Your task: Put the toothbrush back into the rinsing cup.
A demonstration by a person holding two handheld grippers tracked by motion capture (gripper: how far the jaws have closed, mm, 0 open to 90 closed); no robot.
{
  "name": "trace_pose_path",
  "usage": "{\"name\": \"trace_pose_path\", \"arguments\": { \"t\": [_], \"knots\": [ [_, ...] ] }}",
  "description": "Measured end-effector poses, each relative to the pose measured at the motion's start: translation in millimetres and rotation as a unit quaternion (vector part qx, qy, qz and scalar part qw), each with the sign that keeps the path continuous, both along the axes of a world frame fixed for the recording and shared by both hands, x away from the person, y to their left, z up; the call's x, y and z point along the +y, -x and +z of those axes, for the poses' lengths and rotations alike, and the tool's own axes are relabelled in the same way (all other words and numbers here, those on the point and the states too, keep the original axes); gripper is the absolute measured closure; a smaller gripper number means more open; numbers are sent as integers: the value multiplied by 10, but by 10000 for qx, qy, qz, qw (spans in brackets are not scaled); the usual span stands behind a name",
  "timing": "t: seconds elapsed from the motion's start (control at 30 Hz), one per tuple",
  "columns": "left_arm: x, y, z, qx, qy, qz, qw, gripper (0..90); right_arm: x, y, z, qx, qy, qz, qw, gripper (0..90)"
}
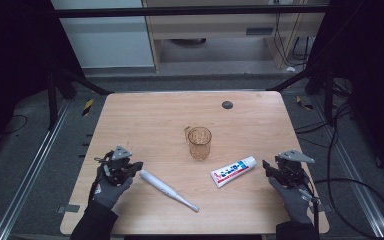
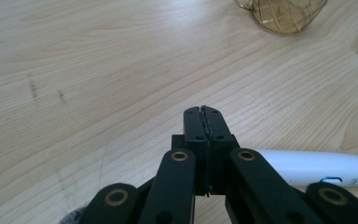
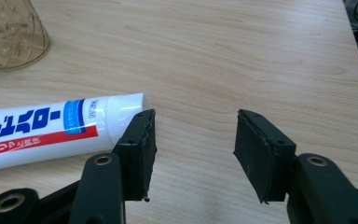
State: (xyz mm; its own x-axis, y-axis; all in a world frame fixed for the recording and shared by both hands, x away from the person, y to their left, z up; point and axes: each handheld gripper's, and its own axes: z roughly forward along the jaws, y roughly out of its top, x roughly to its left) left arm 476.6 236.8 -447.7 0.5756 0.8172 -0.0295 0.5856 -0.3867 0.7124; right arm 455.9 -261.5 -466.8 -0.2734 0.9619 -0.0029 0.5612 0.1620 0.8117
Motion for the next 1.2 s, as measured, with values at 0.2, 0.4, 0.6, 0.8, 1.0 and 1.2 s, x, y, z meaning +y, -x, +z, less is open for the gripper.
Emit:
{"name": "trace_pose_path", "arguments": {
  "t": [0.2, 0.4, 0.6, 0.8, 1.0, 1.2],
  "knots": [
    [-166, -109, -98, 212, -187, -288, 9992, 900, 83, 15, 4, -16, 117, 135, 9998, 470],
    [-194, -133, -160, 359, -284, -407, 9981, 900, 74, -8, -12, 17, 126, 143, 9998, 468],
    [-190, -109, -185, 406, -353, -470, 9974, 900, 65, -10, -13, 30, 111, 114, 9999, 461],
    [-173, -89, -212, 484, -396, -475, 9969, 900, 56, -14, -16, 48, 136, 99, 9998, 457],
    [-127, -41, -222, 495, -375, -450, 9971, 900, 53, -8, -12, 52, 131, 70, 9999, 455],
    [-86, 43, -235, 568, -413, -503, 9963, 900, 44, -10, -17, 44, 166, 63, 9998, 452]
  ]
}}
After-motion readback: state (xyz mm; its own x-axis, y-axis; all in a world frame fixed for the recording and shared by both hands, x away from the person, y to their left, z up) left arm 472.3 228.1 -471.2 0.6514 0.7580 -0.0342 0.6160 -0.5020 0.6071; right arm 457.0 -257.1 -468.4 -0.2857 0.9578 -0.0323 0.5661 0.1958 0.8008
